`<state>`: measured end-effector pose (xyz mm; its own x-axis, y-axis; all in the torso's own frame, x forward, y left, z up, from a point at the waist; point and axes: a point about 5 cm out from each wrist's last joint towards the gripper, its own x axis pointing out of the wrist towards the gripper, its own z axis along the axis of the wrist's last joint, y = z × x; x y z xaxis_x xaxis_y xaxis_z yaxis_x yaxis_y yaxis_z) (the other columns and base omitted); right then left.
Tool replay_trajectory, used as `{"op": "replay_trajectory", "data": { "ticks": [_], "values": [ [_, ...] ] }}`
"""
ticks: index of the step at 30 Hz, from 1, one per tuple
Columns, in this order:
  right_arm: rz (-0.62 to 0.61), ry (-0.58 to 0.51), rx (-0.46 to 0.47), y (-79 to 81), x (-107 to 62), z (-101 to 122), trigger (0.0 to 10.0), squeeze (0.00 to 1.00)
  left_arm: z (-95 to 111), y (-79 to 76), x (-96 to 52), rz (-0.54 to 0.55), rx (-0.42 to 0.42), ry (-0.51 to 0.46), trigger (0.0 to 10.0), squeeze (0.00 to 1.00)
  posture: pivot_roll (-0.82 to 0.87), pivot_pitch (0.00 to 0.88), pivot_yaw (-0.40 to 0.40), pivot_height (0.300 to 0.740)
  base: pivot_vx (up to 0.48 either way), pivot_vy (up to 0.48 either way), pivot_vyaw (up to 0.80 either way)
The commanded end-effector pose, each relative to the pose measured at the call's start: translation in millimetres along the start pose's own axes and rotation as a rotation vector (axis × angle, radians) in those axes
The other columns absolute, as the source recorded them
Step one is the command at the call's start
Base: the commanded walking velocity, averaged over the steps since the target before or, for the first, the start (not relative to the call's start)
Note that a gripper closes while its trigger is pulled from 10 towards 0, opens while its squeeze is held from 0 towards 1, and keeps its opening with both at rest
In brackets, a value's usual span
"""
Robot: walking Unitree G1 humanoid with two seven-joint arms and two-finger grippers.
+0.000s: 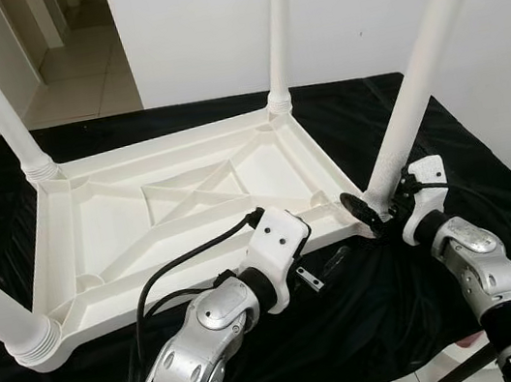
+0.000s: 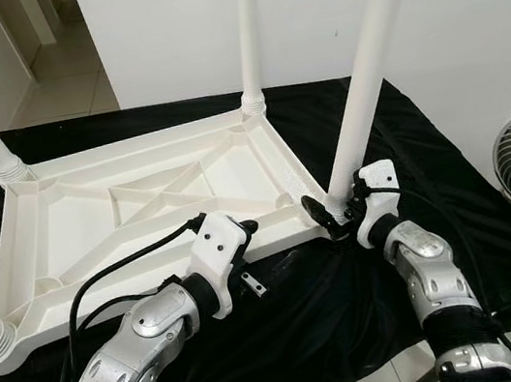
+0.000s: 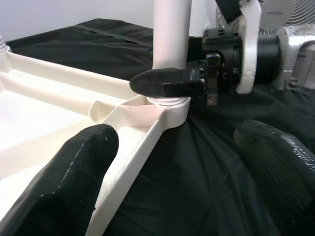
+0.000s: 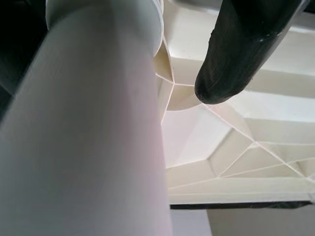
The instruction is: Building children table
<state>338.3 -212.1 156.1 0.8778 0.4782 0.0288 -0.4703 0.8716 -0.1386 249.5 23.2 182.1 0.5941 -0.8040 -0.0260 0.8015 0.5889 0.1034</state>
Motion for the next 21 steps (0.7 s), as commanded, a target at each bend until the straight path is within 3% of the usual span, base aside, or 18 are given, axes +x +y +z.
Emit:
{"op": "replay_trajectory", "data": {
  "ticks": [1, 2, 5, 6, 16, 21],
  "values": [
    [0.022, 0.018, -0.013, 0.6, 1.3, -3.6, 10.0, 0.00, -2.5, -5.7, 0.6, -0.074, -0.014, 0.021, 10.0, 0.00, 0.03, 0.024, -0.005, 0.740, 0.000, 0.000, 0.00],
    [0.025, 0.027, -0.019, -1.3, 3.5, -4.6, 3.4, 0.00, -4.3, -6.0, 0.8, -0.072, -0.031, 0.041, 10.0, 0.00, 0.03, 0.022, -0.004, 0.740, 0.000, 0.000, 0.00],
    [0.028, 0.033, -0.022, -2.8, 4.8, -5.3, 3.3, 0.00, -5.6, -6.2, 1.0, -0.070, -0.039, 0.053, 10.0, 0.00, 0.03, 0.023, -0.004, 0.740, 0.000, 0.000, 0.00],
    [0.025, 0.038, -0.024, -4.9, 6.1, -5.7, 0.0, 0.00, -7.2, -6.6, 1.6, -0.069, -0.048, 0.067, 10.0, 0.00, 0.02, 0.028, -0.008, 0.740, 0.000, 0.000, 0.00],
    [-0.009, 0.050, 0.028, -1.3, 2.6, -14.4, 0.0, 0.00, -10.6, -3.8, 2.6, -0.051, -0.077, 0.076, 10.0, 0.00, 0.01, 0.045, -0.017, 0.740, 0.000, 0.000, 0.00],
    [-0.166, 0.070, 0.061, 7.3, -2.8, -26.4, 0.0, 0.00, -10.5, 0.9, 4.3, -0.032, -0.086, 0.075, 10.0, 0.00, -0.01, 0.057, -0.023, 0.740, 0.000, 0.000, 0.00]
  ]
}}
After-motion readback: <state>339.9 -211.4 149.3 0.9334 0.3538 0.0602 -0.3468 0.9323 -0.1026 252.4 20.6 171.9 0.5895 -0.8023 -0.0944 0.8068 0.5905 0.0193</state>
